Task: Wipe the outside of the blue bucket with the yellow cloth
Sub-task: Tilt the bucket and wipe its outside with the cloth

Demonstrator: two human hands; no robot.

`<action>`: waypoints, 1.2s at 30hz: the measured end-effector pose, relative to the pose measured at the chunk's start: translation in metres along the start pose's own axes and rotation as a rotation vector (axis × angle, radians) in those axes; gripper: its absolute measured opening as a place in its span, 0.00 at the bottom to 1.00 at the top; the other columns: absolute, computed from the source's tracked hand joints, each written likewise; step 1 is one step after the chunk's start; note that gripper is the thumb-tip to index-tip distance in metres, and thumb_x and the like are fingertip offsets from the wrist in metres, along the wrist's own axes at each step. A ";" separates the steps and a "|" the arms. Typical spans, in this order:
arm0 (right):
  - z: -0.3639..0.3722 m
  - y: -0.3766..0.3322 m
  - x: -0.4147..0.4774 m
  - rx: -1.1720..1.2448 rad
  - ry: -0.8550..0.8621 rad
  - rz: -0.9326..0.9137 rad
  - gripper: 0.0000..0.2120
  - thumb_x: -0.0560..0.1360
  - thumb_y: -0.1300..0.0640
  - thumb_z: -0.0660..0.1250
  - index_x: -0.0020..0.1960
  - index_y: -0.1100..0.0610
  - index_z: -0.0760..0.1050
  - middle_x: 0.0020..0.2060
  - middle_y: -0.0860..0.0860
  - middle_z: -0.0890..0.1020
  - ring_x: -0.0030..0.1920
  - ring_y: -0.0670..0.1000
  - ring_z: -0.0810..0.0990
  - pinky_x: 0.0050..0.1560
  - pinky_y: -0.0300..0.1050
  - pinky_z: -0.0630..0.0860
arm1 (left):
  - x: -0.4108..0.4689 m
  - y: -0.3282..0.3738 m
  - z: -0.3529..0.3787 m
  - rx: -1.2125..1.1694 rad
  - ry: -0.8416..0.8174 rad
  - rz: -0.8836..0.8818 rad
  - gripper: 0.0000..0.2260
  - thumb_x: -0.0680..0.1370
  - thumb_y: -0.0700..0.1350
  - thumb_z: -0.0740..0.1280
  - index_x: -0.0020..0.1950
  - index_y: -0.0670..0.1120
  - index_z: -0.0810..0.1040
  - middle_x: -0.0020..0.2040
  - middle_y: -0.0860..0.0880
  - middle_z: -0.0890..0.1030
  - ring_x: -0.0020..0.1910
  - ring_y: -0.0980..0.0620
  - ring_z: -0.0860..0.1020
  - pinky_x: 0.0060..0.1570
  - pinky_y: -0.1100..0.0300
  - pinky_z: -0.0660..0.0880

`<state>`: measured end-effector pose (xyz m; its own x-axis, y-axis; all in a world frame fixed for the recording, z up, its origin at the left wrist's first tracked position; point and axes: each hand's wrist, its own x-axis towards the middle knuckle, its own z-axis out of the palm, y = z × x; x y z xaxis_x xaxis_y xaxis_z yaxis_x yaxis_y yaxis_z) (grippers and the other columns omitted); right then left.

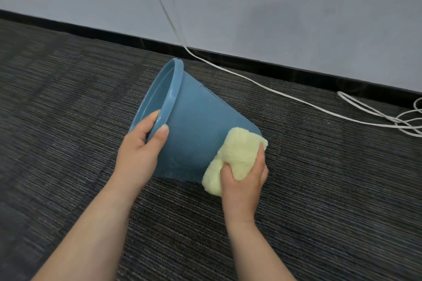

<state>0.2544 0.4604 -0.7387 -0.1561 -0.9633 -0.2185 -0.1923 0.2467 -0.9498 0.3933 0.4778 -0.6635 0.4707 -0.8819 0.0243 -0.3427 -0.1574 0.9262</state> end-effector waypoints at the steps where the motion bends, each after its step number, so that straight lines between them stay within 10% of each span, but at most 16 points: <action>1: 0.003 -0.004 0.000 0.003 0.025 0.021 0.38 0.66 0.59 0.68 0.68 0.40 0.52 0.66 0.52 0.62 0.62 0.56 0.68 0.51 0.42 0.65 | 0.000 0.001 0.000 0.006 0.004 -0.006 0.18 0.76 0.43 0.61 0.44 0.70 0.71 0.41 0.73 0.79 0.43 0.77 0.73 0.38 0.82 0.68; 9: 0.028 -0.043 -0.032 -0.037 -0.154 -0.302 0.39 0.60 0.46 0.62 0.58 0.21 0.40 0.60 0.44 0.63 0.60 0.50 0.68 0.54 0.47 0.72 | 0.001 0.002 0.008 0.033 0.005 -0.020 0.18 0.75 0.43 0.61 0.43 0.70 0.71 0.38 0.74 0.77 0.42 0.78 0.72 0.44 0.76 0.69; 14: -0.007 -0.001 0.000 -0.034 -0.008 -0.115 0.38 0.66 0.58 0.68 0.63 0.33 0.50 0.64 0.52 0.64 0.59 0.52 0.69 0.49 0.37 0.64 | -0.004 0.004 0.008 0.048 -0.017 -0.014 0.20 0.76 0.44 0.61 0.40 0.73 0.68 0.36 0.81 0.73 0.41 0.82 0.70 0.40 0.82 0.66; 17: -0.015 0.001 0.013 0.032 0.060 0.035 0.35 0.67 0.60 0.67 0.69 0.44 0.55 0.65 0.52 0.64 0.53 0.45 0.66 0.46 0.31 0.59 | -0.005 0.008 0.012 0.090 -0.039 -0.019 0.17 0.75 0.48 0.62 0.42 0.75 0.68 0.39 0.78 0.75 0.48 0.74 0.73 0.50 0.68 0.69; 22: 0.005 -0.020 -0.006 -0.045 -0.086 -0.254 0.37 0.60 0.45 0.63 0.60 0.24 0.47 0.54 0.36 0.59 0.47 0.31 0.63 0.38 0.28 0.64 | -0.007 0.010 0.017 0.156 -0.047 0.012 0.14 0.70 0.55 0.60 0.54 0.67 0.70 0.47 0.68 0.74 0.55 0.53 0.75 0.60 0.46 0.70; 25: -0.008 -0.006 0.004 -0.057 -0.097 -0.203 0.38 0.63 0.51 0.67 0.58 0.23 0.47 0.57 0.40 0.63 0.46 0.32 0.65 0.37 0.28 0.65 | -0.009 0.005 0.010 0.080 -0.037 -0.012 0.14 0.75 0.48 0.63 0.47 0.70 0.71 0.44 0.72 0.75 0.51 0.66 0.75 0.57 0.56 0.71; 29: -0.038 0.023 0.028 -0.031 0.089 0.128 0.33 0.69 0.61 0.66 0.69 0.47 0.56 0.65 0.57 0.66 0.55 0.52 0.69 0.47 0.37 0.60 | -0.011 0.003 0.005 0.059 -0.082 0.001 0.19 0.75 0.46 0.63 0.42 0.75 0.70 0.40 0.81 0.74 0.45 0.80 0.71 0.43 0.78 0.68; 33: -0.025 0.007 0.024 -0.021 0.060 0.011 0.34 0.66 0.60 0.67 0.69 0.47 0.58 0.62 0.53 0.68 0.46 0.42 0.65 0.42 0.29 0.60 | -0.010 0.000 0.007 0.075 -0.059 0.013 0.20 0.75 0.46 0.63 0.42 0.76 0.69 0.40 0.80 0.75 0.44 0.81 0.70 0.44 0.76 0.67; 36: -0.003 -0.011 0.004 -0.032 -0.098 -0.232 0.36 0.60 0.48 0.64 0.64 0.30 0.53 0.53 0.32 0.63 0.45 0.25 0.64 0.41 0.17 0.61 | -0.010 -0.003 0.008 0.042 -0.016 0.021 0.19 0.75 0.43 0.62 0.44 0.72 0.68 0.46 0.71 0.74 0.43 0.80 0.71 0.45 0.74 0.67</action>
<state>0.2531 0.4537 -0.7282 -0.0096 -0.9998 -0.0175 -0.2424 0.0193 -0.9700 0.3835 0.4835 -0.6689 0.4503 -0.8921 0.0369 -0.3859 -0.1572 0.9091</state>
